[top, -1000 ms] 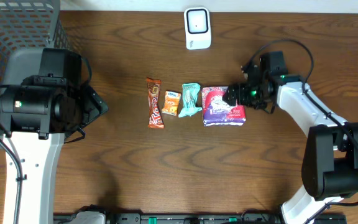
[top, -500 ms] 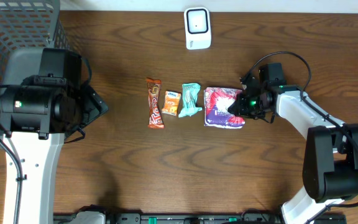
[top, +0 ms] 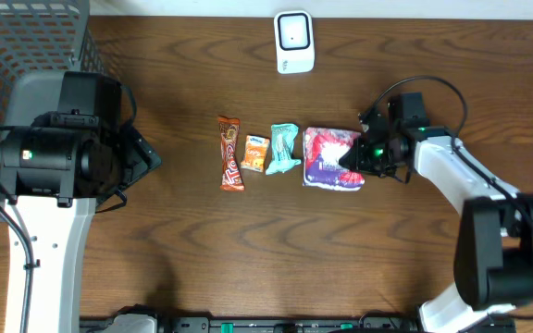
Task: Scan the item barcode
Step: 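Lower the right gripper onto the Carefree pack and grasp it, then lift the Carefree pack and hold it beneath the scanner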
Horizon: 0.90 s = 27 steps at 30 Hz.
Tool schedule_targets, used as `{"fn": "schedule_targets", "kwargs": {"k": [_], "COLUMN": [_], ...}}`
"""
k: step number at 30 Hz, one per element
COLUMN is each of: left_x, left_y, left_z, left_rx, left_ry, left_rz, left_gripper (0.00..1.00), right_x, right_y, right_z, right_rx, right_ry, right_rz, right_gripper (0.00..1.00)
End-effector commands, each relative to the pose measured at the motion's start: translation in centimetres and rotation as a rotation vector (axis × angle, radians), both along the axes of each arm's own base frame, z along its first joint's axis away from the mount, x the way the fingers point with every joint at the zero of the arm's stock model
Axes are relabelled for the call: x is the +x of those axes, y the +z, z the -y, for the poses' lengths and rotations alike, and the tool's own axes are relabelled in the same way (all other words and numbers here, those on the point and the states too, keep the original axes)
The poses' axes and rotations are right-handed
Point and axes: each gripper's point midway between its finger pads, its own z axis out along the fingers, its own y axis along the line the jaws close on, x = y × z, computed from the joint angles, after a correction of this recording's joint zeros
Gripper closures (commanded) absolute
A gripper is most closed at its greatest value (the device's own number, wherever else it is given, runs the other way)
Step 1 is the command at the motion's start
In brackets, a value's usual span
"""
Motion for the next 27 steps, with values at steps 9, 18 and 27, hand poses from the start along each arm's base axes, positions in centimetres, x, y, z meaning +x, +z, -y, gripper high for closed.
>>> {"fn": "schedule_targets", "kwargs": {"k": [9,18,27], "left_x": [-0.3,-0.3,-0.3], "left_y": [0.2,0.2,0.2], "left_z": [-0.4,-0.4,-0.4], "left_rx": [0.009,0.009,0.009], "left_ry": [0.017,0.017,0.017], "left_rz": [0.008,0.007,0.007], "left_gripper": [0.01,0.01,0.01], "right_x": [3.7,5.8,10.3], "right_y": [8.5,10.4,16.7], "right_z": [-0.6,-1.7,-2.3], "right_rx": [0.133,0.179,0.137], "right_ry": [-0.212,-0.253,-0.290], "right_rz": [0.148,0.228,0.395], "right_gripper": [0.99,0.99,0.99]}}
